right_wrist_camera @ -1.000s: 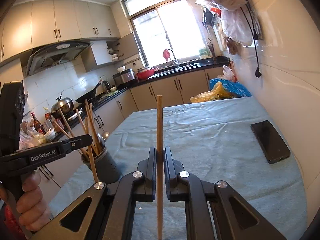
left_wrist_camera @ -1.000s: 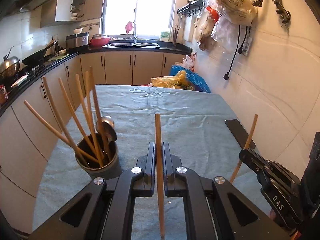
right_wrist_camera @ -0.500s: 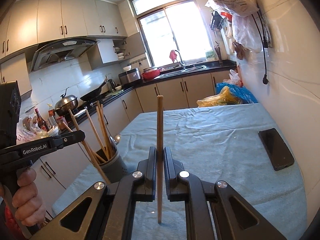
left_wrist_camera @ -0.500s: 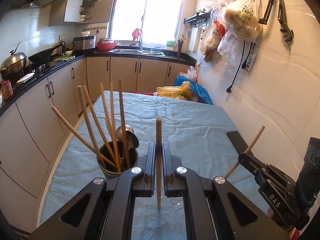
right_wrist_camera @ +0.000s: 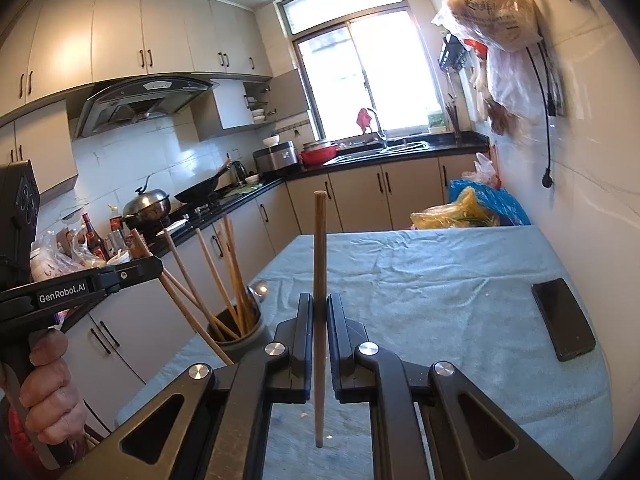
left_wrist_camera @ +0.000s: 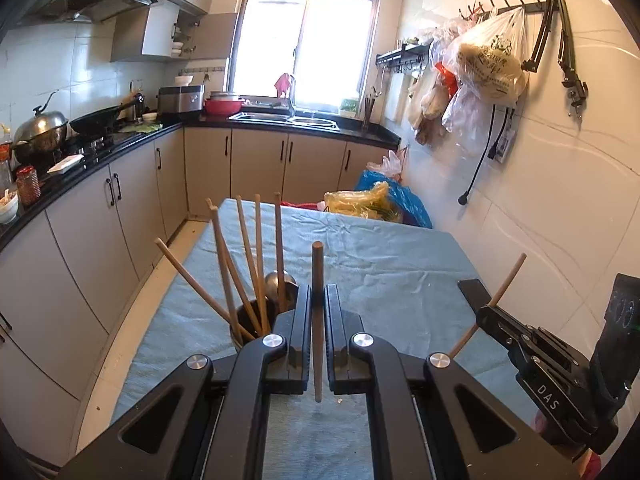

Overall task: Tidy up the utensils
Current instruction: 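Carry both held chopsticks over the holder cup with both tools, then lower both chopsticks into the holder cup with both tools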

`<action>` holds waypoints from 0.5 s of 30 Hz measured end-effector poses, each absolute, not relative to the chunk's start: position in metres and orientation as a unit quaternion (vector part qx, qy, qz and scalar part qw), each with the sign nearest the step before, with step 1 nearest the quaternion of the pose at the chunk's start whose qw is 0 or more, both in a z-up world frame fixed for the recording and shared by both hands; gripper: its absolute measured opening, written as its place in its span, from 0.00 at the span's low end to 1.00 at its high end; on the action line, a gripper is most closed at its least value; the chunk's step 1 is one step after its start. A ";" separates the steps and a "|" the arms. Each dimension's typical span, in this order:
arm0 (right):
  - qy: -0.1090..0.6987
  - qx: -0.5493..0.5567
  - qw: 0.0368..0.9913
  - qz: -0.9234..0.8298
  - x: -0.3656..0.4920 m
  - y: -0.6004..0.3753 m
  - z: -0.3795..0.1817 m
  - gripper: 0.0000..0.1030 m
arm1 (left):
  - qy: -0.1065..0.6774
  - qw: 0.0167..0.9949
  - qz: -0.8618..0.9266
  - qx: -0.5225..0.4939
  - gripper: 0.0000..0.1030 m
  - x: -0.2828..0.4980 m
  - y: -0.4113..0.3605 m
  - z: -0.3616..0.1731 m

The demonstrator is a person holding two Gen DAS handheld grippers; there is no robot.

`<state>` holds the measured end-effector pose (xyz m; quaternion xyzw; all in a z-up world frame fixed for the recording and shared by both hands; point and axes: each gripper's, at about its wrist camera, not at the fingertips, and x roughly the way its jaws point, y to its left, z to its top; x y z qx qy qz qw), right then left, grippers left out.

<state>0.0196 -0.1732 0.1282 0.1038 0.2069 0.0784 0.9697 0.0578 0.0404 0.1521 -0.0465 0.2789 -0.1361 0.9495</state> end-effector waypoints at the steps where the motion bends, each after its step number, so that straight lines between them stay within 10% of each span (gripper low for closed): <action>1: 0.206 0.102 0.970 0.082 0.020 -0.172 0.130 0.07 | 0.276 0.950 -0.135 -0.046 0.05 0.056 0.042 0.155; 15: 0.176 0.092 0.973 0.120 0.026 -0.150 0.170 0.08 | 0.232 0.963 -0.129 -0.041 0.05 0.041 0.060 0.200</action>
